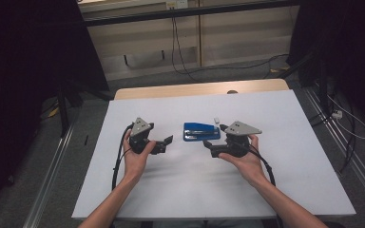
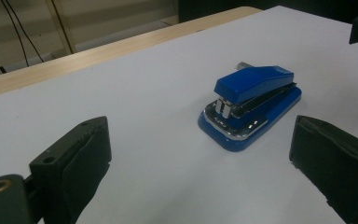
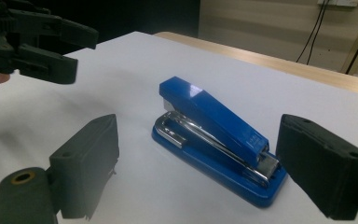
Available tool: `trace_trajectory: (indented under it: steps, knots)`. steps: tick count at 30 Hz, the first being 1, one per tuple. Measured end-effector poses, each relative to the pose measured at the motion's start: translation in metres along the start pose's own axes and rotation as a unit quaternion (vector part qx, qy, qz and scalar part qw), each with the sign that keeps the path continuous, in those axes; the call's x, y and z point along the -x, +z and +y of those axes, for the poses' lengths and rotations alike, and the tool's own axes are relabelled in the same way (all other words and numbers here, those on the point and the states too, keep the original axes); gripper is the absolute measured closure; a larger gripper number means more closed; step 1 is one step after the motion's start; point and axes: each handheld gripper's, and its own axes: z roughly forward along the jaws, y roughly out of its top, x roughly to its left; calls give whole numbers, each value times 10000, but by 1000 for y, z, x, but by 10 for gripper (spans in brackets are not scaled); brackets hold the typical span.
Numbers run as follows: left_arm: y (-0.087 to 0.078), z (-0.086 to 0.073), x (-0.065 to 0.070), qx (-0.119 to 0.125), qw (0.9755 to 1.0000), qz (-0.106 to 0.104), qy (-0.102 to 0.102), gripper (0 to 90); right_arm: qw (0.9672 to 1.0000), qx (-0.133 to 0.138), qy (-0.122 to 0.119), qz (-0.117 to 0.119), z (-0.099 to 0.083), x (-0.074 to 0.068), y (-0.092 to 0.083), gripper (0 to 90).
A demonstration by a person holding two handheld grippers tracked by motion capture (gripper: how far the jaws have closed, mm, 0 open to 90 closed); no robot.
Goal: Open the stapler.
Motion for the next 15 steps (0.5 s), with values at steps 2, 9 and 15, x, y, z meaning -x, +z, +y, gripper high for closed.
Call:
trace_trajectory:
  steps: [2, 9, 15]
  knots:
    - [3, 3, -1, 22, 10000, -19, -70, 56, 10000, -4, -42, 26, 3, -1, 3, 144]
    - [11, 13, 5, 41, 9999, 31, -104, 59, 9999, -64, -69, 141, 5, -6, 13, 205]
    - [25, 21, 5, 13, 9999, -5, 103, 57, 9999, -67, -46, 137, 9, -5, 20, 242]
